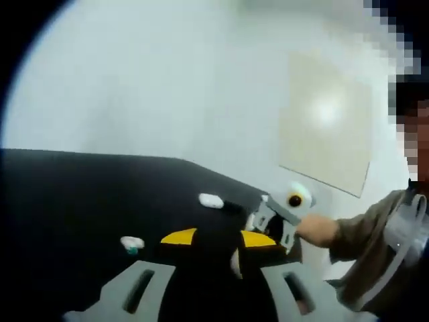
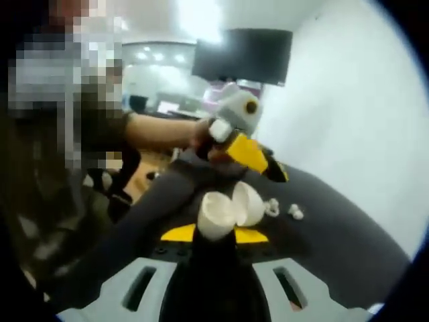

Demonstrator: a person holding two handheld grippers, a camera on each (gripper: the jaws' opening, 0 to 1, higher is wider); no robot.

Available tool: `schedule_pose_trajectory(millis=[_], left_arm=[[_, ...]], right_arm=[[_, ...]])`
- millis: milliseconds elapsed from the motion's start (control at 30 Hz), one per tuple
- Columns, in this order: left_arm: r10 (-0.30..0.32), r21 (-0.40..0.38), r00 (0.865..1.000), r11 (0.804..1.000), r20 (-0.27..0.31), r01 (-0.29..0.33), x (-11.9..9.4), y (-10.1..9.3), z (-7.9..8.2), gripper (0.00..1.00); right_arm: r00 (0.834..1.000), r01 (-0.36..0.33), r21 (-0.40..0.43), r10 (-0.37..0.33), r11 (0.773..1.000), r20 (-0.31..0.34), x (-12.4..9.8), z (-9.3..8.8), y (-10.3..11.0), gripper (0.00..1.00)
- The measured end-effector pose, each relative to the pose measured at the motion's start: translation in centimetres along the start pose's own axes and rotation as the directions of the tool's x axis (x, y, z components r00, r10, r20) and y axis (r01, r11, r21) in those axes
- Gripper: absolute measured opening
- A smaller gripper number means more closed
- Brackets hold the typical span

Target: Pick up three earphones and place each one into its charging case using tactile feedback, ensure that each earphone is properly inserted and securely positioned inside the case.

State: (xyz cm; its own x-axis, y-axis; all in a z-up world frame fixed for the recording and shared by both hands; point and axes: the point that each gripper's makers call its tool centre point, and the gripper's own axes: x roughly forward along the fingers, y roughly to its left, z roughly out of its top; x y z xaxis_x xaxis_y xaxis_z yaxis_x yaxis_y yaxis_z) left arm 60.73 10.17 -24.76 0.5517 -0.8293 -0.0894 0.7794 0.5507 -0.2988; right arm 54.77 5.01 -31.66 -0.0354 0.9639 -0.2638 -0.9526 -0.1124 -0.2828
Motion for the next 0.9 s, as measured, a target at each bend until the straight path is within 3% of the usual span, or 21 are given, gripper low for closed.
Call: schedule_pose_trajectory(millis=[67,133,267,433,667,733,767,900], left_arm=[[0.071,-0.001,0.996,0.997,0.05,-0.071,-1.3,1.9,1.7,0.2],[0.146,-0.015,0.988,0.989,0.059,-0.145,-2.5,4.0,2.4,0.17],[0.166,0.014,0.985,0.986,-0.05,-0.166,-3.1,5.4,0.8,0.13],[0.225,0.16,0.958,0.967,-0.178,-0.198,-1.1,7.3,-0.8,0.14],[0.215,0.135,0.949,0.973,-0.231,-0.188,1.6,8.6,0.0,0.13],[0.235,0.113,0.936,0.971,-0.263,-0.212,1.9,9.3,-0.4,0.12],[0.278,0.116,0.92,0.96,-0.278,-0.255,1.9,10.2,-0.6,0.11],[0.258,0.07,0.914,0.966,-0.315,-0.249,2.3,10.3,-1.5,0.09]], right_arm=[[1.0,0.0,0.011,0.0,1.0,-0.001,0.0,0.0,0.0,0.2],[1.0,-0.001,0.017,0.001,1.0,-0.001,0.1,-0.1,0.0,0.2],[1.0,-0.002,0.021,0.002,1.0,-0.001,0.1,0.0,0.1,0.2],[1.0,-0.003,0.025,0.003,1.0,0.0,0.2,0.0,0.1,0.2],[1.0,-0.001,0.029,0.001,1.0,0.002,0.1,0.0,0.1,0.2],[1.0,-0.003,0.032,0.003,0.999,0.002,0.1,0.0,0.1,0.2],[1.0,-0.005,0.033,0.004,0.999,0.003,0.1,0.0,0.1,0.2],[1.0,-0.006,0.033,0.006,0.999,0.005,0.0,0.1,0.1,0.2]])
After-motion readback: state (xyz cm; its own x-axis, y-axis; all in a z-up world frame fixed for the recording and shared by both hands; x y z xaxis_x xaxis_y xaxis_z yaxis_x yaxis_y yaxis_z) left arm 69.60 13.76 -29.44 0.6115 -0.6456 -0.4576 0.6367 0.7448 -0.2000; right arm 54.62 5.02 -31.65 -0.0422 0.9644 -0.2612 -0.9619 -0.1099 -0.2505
